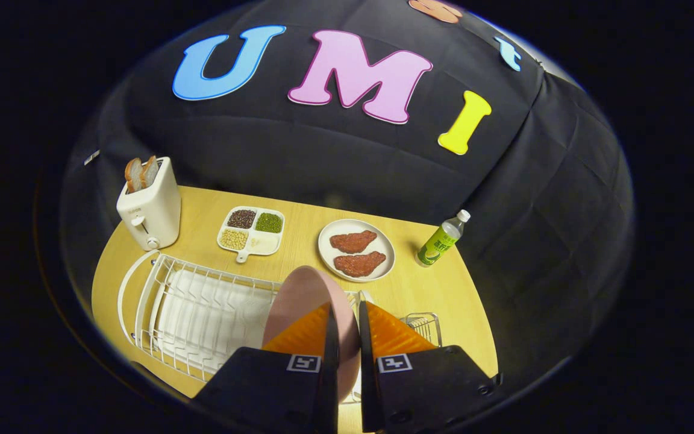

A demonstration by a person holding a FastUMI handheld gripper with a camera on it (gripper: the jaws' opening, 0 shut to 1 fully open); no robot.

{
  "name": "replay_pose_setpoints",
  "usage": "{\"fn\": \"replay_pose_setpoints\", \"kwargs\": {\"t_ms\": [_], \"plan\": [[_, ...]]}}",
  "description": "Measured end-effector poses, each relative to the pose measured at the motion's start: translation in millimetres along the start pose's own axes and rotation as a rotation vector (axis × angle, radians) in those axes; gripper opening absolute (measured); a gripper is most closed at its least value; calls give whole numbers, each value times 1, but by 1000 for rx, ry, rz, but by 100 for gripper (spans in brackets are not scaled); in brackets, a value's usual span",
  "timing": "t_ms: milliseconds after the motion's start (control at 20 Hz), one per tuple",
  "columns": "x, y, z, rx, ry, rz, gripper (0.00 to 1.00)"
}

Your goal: Take the plate from the dish rack, then take the spoon from the basket and place it into the plate.

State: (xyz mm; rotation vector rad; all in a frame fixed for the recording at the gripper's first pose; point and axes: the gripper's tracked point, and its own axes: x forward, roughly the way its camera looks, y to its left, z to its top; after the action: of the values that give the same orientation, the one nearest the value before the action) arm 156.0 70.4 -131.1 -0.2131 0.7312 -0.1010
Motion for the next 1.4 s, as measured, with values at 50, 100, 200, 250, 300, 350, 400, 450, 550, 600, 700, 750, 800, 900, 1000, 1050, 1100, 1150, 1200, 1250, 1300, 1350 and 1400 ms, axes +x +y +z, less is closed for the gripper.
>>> {"fn": "replay_pose_setpoints", "kwargs": {"t_ms": [50, 100, 200, 250, 300, 350, 400, 450, 550, 600, 700, 750, 800, 900, 1000, 1050, 1100, 1150, 1200, 1250, 1300, 1350, 1400], "plan": [[-3, -3, 0, 5, -10, 21, 17], [-6, -7, -2, 18, -19, 39, 18], [-13, -18, -13, 42, -20, 76, 16], [-16, -22, -19, 54, -15, 96, 16], [-21, -30, -26, 67, -12, 113, 14], [-26, -34, -32, 90, -8, 141, 14], [-31, -39, -40, 118, -1, 162, 14], [-36, -45, -50, 146, 7, 188, 14], [-46, -56, -68, 211, 23, 242, 14], [-53, -60, -79, 248, 36, 274, 14], [-65, -67, -103, 311, 63, 347, 14], [-71, -73, -116, 339, 79, 379, 14], [-75, -78, -128, 356, 91, 403, 14], [-80, -84, -159, 360, 129, 449, 14], [-84, -89, -187, 380, 168, 493, 14], [-84, -90, -198, 393, 180, 517, 14], [-86, -89, -208, 407, 195, 546, 14], [-84, -86, -217, 413, 210, 577, 14], [-81, -84, -226, 412, 224, 600, 14], [-73, -80, -234, 404, 233, 619, 14], [-67, -77, -241, 389, 236, 636, 14], [-60, -73, -250, 369, 238, 651, 14], [-52, -70, -256, 353, 240, 662, 14]]}}
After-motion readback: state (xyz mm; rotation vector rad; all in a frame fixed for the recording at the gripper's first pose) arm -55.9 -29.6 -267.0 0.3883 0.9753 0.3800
